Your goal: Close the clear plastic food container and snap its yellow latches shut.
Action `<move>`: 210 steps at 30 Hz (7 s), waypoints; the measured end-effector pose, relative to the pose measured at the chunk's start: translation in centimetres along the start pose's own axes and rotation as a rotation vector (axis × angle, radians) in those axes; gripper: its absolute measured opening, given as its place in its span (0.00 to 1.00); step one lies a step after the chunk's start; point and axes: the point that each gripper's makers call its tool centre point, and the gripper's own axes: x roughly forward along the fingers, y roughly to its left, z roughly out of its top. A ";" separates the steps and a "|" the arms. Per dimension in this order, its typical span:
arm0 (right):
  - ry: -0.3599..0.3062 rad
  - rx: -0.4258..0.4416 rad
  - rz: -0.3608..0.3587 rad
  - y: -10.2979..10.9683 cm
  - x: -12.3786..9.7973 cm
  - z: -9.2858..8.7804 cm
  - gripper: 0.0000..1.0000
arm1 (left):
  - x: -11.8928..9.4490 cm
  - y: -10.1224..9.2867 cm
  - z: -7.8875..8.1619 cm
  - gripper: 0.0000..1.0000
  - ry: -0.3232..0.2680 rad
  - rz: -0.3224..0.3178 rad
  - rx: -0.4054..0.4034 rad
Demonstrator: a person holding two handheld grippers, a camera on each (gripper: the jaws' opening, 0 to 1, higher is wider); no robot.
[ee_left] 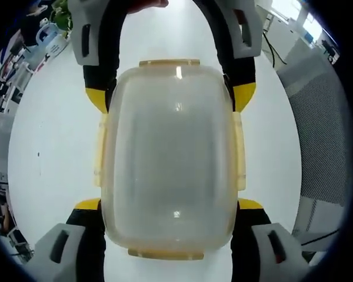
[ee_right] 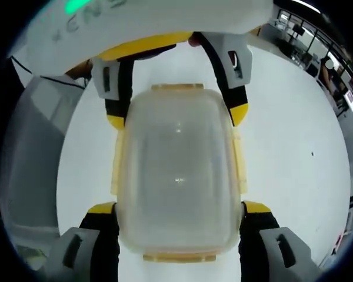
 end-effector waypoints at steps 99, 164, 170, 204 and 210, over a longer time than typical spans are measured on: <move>-0.208 0.261 -0.140 0.5 -3.7 -3.6 0.94 | -1.9 -1.9 -5.2 0.99 -0.126 0.105 -0.342; -0.592 0.588 -0.344 4.1 -5.9 -4.6 0.95 | -4.1 -6.2 -8.9 0.97 -0.513 0.255 -0.850; -0.605 0.587 -0.349 4.5 -6.1 -4.6 0.96 | -4.6 -6.2 -9.0 0.98 -0.556 0.273 -0.875; -0.759 0.665 -0.405 9.4 -7.2 -4.2 0.94 | -6.7 -9.3 -10.3 0.97 -0.741 0.382 -1.020; -0.784 0.679 -0.429 10.0 -7.9 -3.8 0.95 | -7.2 -9.9 -10.7 0.97 -0.752 0.414 -1.033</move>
